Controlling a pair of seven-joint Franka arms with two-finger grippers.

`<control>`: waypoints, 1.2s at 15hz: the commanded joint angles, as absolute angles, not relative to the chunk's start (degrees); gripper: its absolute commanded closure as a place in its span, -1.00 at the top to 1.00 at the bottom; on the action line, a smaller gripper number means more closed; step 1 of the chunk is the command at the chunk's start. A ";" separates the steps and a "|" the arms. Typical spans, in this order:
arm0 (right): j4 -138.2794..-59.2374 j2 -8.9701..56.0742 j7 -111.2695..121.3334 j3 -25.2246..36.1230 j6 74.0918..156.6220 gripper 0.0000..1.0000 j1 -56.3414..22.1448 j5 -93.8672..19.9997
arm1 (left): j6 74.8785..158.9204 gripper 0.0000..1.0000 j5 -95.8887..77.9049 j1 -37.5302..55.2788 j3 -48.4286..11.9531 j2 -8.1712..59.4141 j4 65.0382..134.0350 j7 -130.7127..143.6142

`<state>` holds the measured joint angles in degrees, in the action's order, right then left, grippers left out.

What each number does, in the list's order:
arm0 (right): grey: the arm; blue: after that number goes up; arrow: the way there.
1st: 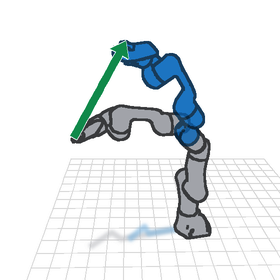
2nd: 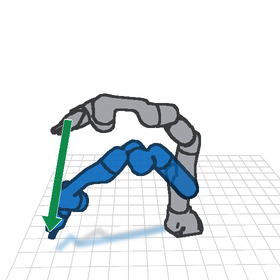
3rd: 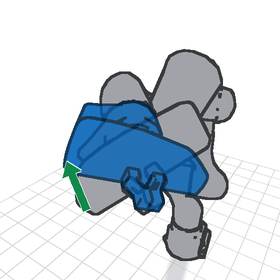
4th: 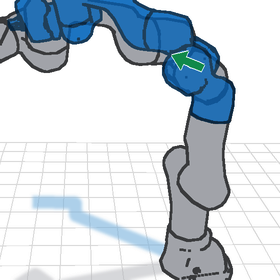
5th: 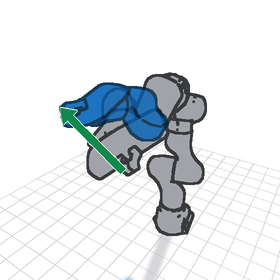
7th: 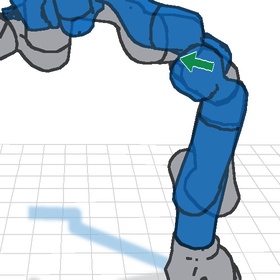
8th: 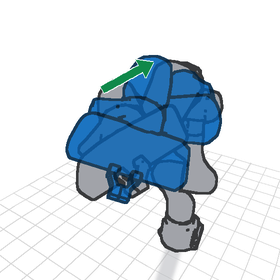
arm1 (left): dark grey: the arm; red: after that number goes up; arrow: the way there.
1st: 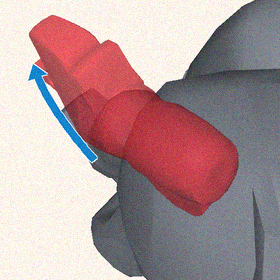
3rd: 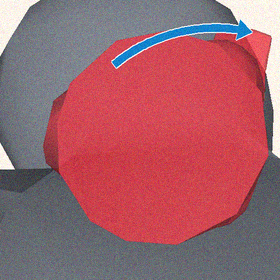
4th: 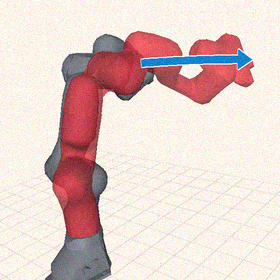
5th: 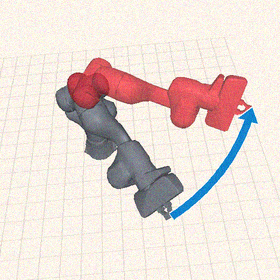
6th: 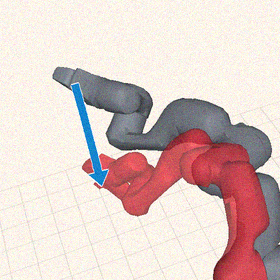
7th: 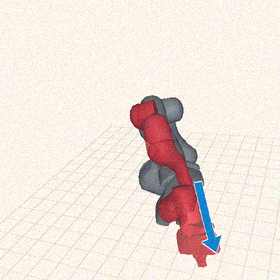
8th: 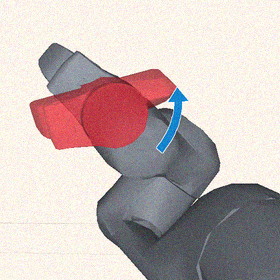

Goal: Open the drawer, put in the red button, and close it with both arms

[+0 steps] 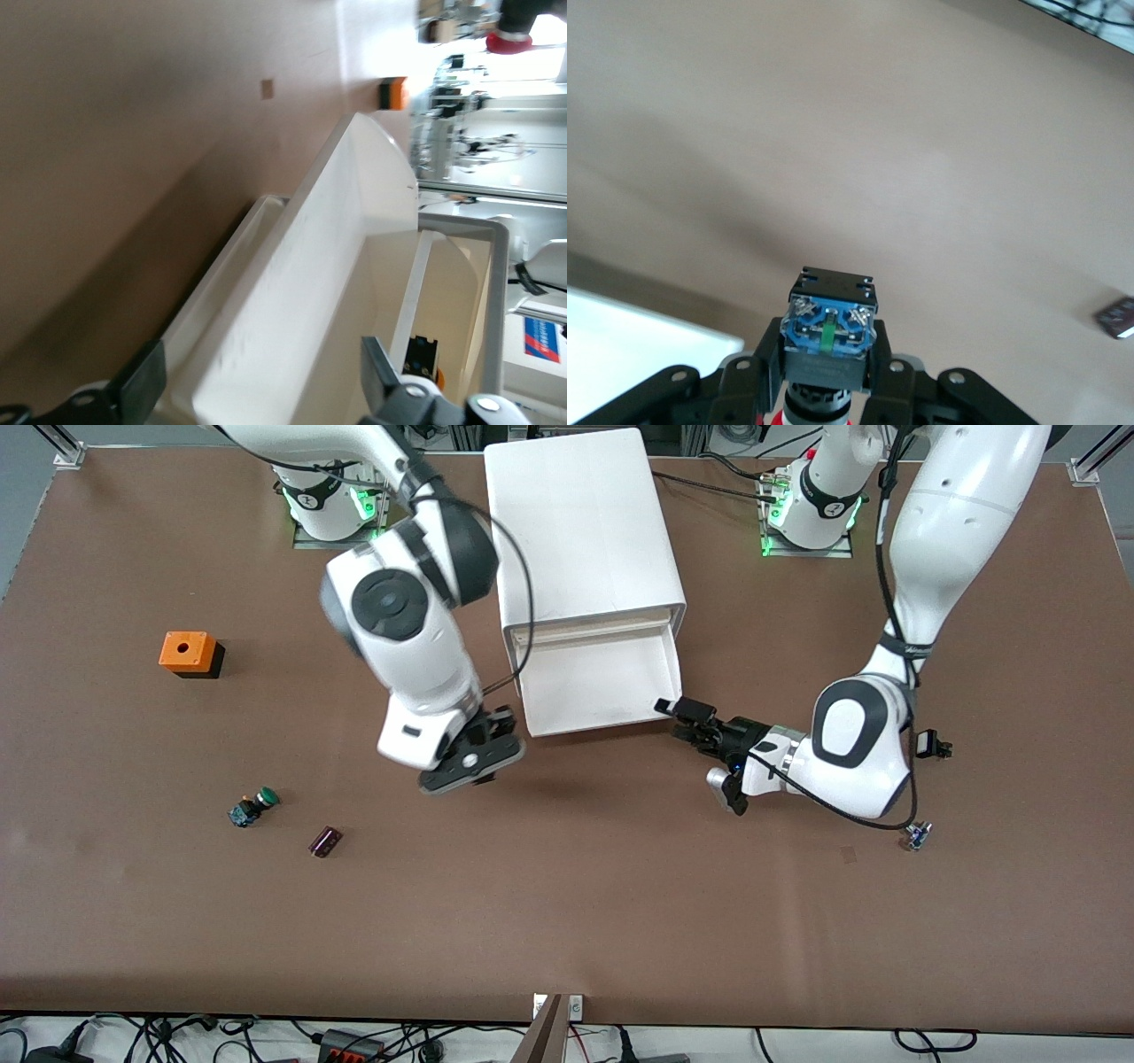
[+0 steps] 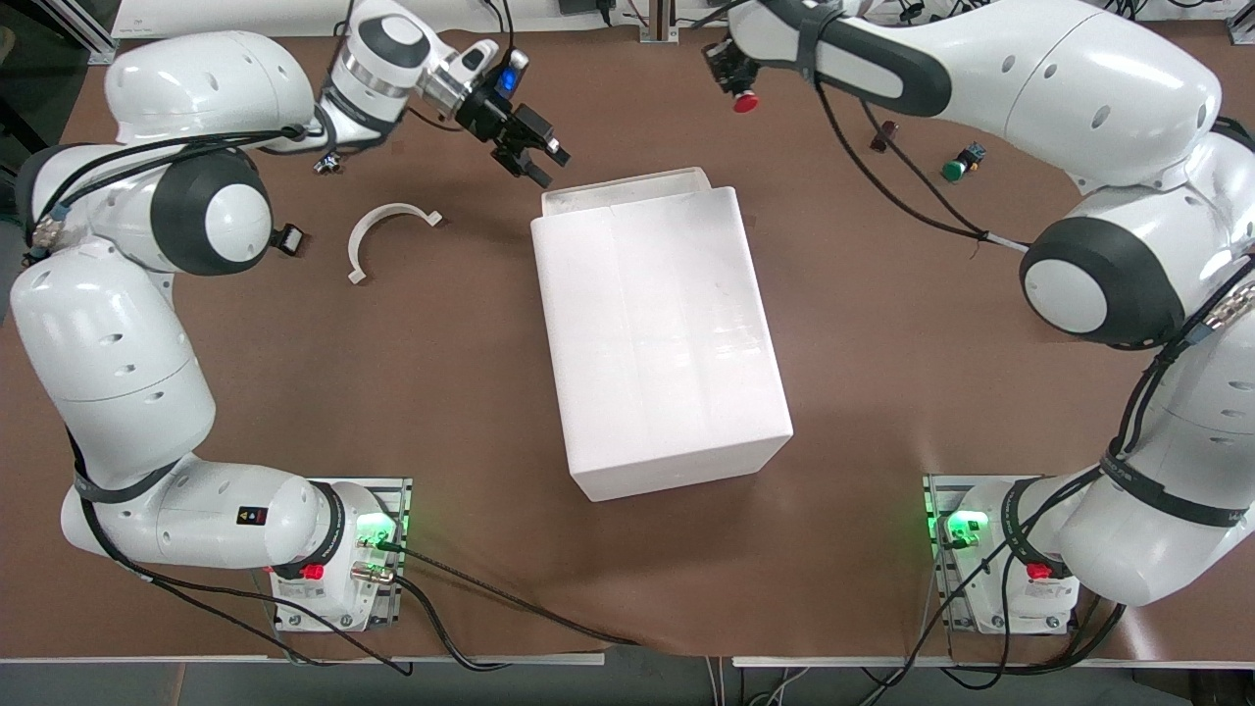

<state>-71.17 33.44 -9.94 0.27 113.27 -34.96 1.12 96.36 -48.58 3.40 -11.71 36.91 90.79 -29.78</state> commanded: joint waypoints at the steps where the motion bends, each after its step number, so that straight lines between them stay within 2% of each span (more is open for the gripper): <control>1: -69.08 33.84 -15.01 1.14 112.85 -1.00 -38.75 1.93 | 91.34 1.00 -38.45 1.77 -11.25 32.18 88.78 -17.97; 5: -69.08 35.68 -20.20 1.14 116.28 -1.00 -43.49 2.55 | 83.34 1.00 -16.24 1.84 -11.86 30.15 79.74 -6.00; 8: -69.43 36.82 -21.27 0.97 115.49 -1.00 -45.78 2.11 | 79.47 1.00 0.04 2.72 -12.65 29.36 76.38 -5.10; 13: -69.61 39.72 -24.34 0.70 115.40 -1.00 -46.14 -1.31 | 80.15 1.00 2.72 3.08 -11.69 32.24 66.82 -5.44; 18: -69.35 42.36 -24.43 0.70 113.82 -1.00 -48.16 -1.32 | 82.61 1.00 3.16 3.08 -11.60 32.87 67.93 -5.36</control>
